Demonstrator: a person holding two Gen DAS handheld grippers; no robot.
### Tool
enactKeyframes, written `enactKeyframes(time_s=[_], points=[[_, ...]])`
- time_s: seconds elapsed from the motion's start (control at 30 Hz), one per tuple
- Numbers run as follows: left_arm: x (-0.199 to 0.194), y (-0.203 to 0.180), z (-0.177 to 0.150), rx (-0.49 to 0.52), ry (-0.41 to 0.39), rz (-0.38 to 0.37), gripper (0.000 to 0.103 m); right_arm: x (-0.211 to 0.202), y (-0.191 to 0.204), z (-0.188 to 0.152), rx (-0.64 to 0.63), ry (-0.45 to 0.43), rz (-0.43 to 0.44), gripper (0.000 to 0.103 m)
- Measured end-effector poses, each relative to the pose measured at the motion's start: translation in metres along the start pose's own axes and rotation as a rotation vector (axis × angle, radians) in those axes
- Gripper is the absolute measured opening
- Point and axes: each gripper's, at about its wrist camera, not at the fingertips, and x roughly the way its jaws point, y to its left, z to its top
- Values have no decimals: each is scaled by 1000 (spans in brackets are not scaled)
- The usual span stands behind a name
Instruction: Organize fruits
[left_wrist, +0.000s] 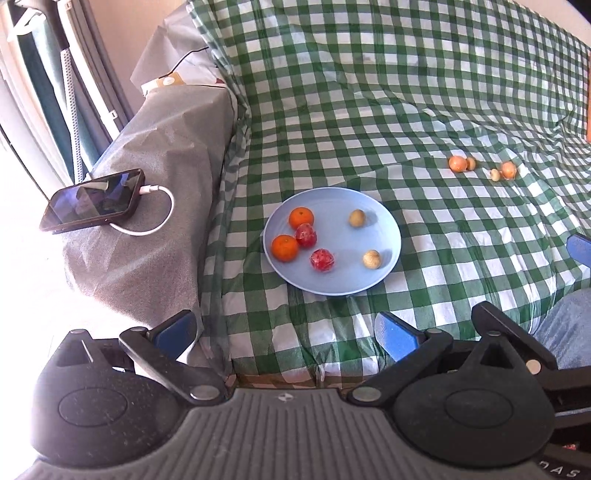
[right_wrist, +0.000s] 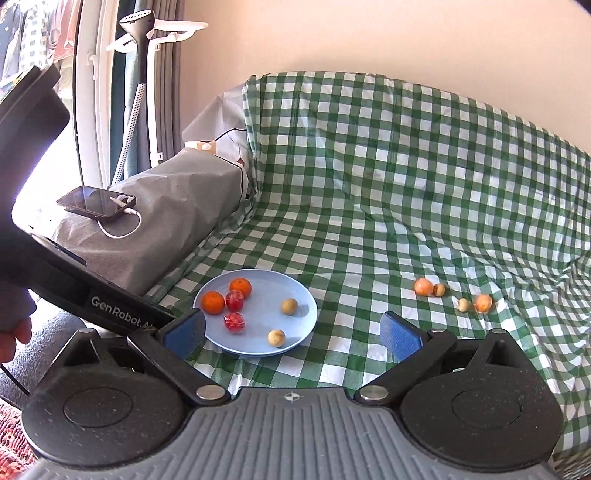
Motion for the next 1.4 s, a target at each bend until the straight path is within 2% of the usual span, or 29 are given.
enactKeyframes(time_s=[0.23,0.43,0.7,0.83,1.0,1.17,1.27,1.4], points=[[4,12,0,-12,22,43,103,10,8,3,-1,4,37,102],[20,14,5,-9,61,41,103,23,11,4,-15,29,60,102],[45,-11,29,51,115,33,103,49,-14,-3,72,91,37,102],[59,-40,53,110,119,17,103,63,-50,-10,170,99,-30,102],[93,-92,99,199,77,-37,103,97,-119,-22,276,104,-199,102],[154,-160,155,282,35,-136,103,160,-199,-38,336,135,-356,102],[200,-203,184,333,17,-181,103,202,-239,-49,358,157,-402,102],[260,-252,214,389,39,-259,103,261,-274,-60,367,178,-420,102]])
